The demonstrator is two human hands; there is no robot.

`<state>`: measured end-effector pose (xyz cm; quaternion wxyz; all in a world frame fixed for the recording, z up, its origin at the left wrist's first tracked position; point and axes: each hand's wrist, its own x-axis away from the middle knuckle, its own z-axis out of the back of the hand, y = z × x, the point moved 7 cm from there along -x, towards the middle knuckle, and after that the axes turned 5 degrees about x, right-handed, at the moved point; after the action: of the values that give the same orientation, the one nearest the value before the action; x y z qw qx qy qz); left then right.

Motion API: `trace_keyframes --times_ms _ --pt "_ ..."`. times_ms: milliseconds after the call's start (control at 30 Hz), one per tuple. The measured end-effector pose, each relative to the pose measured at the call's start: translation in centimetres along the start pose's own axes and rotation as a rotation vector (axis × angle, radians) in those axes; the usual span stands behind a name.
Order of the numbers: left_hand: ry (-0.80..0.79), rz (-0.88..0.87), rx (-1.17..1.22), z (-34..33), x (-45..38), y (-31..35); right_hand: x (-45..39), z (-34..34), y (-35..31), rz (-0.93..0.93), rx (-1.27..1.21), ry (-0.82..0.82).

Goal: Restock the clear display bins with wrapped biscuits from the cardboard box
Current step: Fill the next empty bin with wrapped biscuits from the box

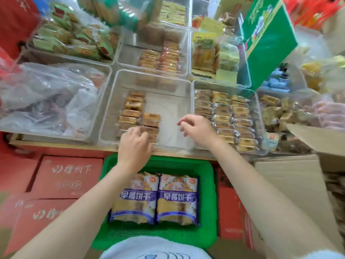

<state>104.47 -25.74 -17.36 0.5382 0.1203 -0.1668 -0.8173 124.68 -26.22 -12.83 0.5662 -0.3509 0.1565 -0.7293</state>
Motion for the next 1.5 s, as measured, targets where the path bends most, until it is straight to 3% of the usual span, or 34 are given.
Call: trace_keyframes --times_ms 233,367,433,533,633,867,1000,1100,1233,1300,1400,1500 --pt "-0.395 -0.183 0.532 -3.6 7.4 25.3 19.0 14.8 9.9 -0.027 -0.101 0.496" --pt "-0.452 -0.189 0.759 -5.7 10.9 37.4 28.0 21.9 19.1 -0.184 -0.081 0.730" --pt "-0.499 -0.108 0.836 -7.4 12.5 41.4 30.5 22.8 23.7 -0.317 0.021 0.613" --pt "-0.530 -0.062 0.866 -9.9 14.6 44.9 32.2 20.9 29.7 -0.455 0.156 0.196" --pt "-0.448 -0.019 0.965 -11.1 15.8 45.4 32.7 17.9 33.7 -0.477 0.311 -0.182" --pt "-0.308 -0.025 0.975 -11.1 15.8 45.4 32.1 11.3 36.9 -0.441 0.578 -0.659" --pt "-0.312 -0.037 0.954 -10.9 16.0 45.5 31.5 9.5 38.4 -0.459 0.644 -0.710" --pt "-0.335 -0.028 0.943 -11.0 16.0 45.5 31.4 10.8 38.4 -0.464 0.415 -0.577" --pt "-0.385 -0.020 0.942 -11.2 16.1 45.3 31.7 17.5 36.7 -0.443 -0.021 -0.034" --pt "-0.406 -0.018 0.926 -11.3 15.8 45.2 32.1 20.2 35.4 -0.436 -0.435 0.177" --pt "-0.461 -0.048 0.895 -10.9 15.3 44.9 32.4 21.9 30.7 -0.290 -1.067 0.183" --pt "-0.378 -0.073 0.961 -8.3 14.1 43.1 31.8 22.0 24.7 -0.171 -1.185 0.057"
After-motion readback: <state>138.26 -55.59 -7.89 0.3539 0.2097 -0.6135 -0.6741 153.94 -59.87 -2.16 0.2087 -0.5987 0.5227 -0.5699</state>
